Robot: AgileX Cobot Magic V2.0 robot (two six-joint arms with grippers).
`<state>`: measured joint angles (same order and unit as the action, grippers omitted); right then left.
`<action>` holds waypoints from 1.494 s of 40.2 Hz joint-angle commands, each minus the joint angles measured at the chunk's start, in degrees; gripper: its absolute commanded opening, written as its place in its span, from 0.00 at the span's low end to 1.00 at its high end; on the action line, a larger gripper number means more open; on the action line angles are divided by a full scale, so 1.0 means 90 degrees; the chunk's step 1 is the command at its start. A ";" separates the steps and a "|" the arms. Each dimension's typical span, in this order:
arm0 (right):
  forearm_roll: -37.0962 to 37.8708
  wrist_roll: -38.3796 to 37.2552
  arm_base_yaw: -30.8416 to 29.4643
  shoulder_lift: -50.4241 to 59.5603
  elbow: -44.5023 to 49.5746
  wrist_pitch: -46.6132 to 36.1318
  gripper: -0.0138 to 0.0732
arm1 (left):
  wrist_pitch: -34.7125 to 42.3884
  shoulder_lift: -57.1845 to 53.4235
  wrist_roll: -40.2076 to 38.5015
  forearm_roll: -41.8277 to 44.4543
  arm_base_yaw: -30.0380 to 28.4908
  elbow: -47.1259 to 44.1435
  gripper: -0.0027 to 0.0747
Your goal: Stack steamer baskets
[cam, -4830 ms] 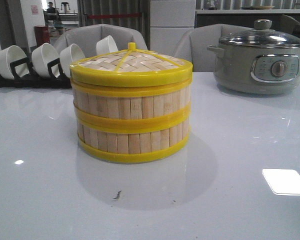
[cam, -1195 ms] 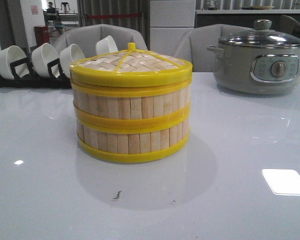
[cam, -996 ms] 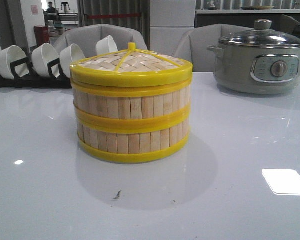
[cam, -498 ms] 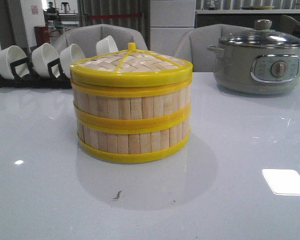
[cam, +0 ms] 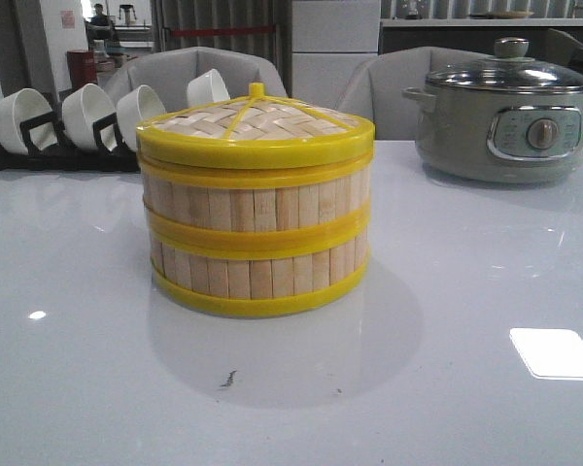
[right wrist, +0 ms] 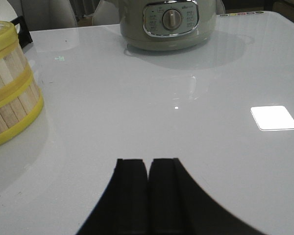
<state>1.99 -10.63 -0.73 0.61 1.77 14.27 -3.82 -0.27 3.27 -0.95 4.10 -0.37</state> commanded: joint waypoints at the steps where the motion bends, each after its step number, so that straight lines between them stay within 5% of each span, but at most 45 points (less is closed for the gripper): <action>1: -0.0314 0.0486 0.0016 0.0136 -0.0100 -0.0618 0.22 | 0.0566 -0.0110 -0.0015 -0.0001 -0.0004 -0.0004 0.15; 60: -0.0525 0.0928 0.0016 0.0136 -0.0100 -0.0823 0.22 | 0.0566 -0.0110 -0.0015 -0.0001 -0.0004 -0.0004 0.15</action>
<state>-2.70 -2.91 -0.73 0.61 1.77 11.83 -3.82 -0.27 3.27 -0.95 4.10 -0.37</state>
